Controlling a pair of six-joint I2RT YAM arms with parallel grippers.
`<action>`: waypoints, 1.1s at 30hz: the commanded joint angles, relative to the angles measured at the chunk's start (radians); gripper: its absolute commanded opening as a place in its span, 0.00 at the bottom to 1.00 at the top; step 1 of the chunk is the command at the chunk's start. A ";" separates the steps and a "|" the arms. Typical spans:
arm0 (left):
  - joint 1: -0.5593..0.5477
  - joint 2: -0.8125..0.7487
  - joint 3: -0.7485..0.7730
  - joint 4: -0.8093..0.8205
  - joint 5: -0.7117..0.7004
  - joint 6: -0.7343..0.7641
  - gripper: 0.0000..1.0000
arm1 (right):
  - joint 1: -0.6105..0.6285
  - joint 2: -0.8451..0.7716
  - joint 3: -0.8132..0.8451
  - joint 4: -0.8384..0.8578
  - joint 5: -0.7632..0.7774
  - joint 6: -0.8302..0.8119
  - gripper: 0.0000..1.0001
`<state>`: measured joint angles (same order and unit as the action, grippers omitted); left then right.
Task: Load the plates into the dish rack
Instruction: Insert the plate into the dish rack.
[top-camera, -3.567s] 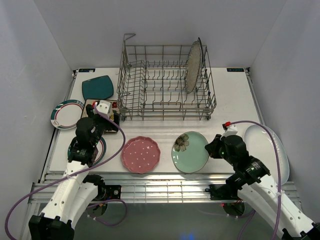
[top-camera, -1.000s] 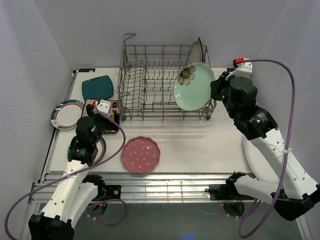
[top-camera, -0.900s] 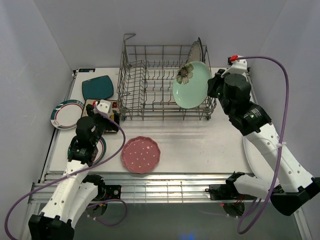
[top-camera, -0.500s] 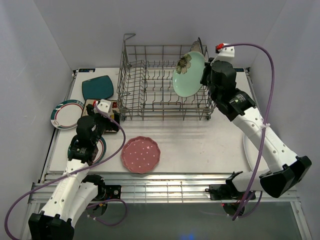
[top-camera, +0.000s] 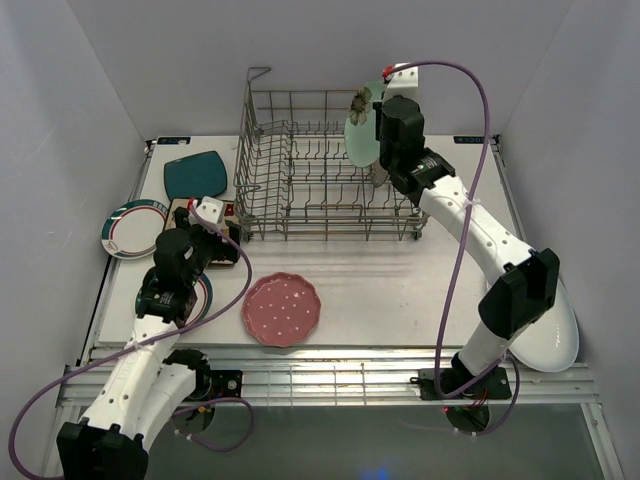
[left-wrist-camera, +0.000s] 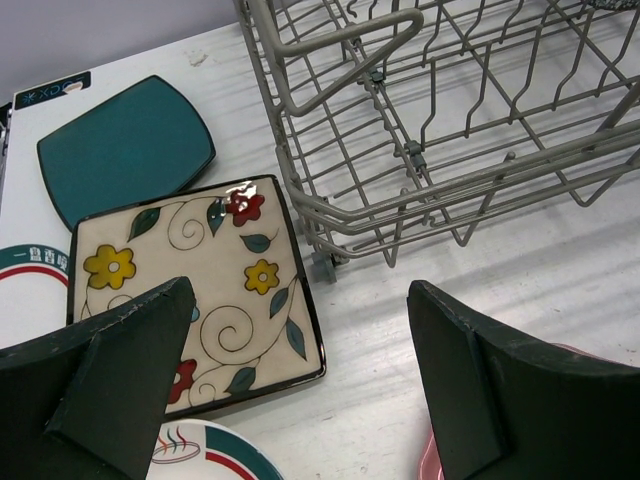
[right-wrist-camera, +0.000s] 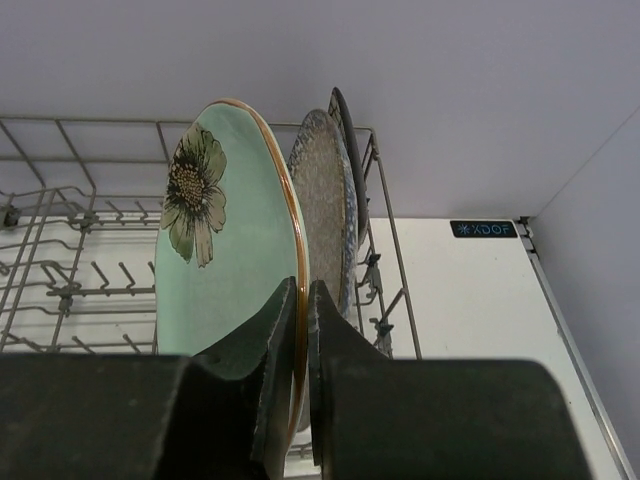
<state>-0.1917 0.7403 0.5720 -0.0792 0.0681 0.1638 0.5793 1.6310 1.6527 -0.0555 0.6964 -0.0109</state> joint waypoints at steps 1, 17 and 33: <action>0.003 0.008 0.037 -0.007 0.004 -0.009 0.98 | 0.005 0.016 0.131 0.281 0.055 -0.096 0.08; 0.003 0.071 0.040 0.036 -0.136 -0.023 0.98 | 0.004 0.386 0.413 0.526 0.189 -0.431 0.08; 0.003 0.079 0.042 0.027 -0.126 -0.023 0.98 | 0.001 0.553 0.478 0.675 0.190 -0.598 0.08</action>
<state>-0.1917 0.8364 0.5861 -0.0677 -0.0612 0.1452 0.5781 2.2078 2.0499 0.3683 0.8696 -0.5568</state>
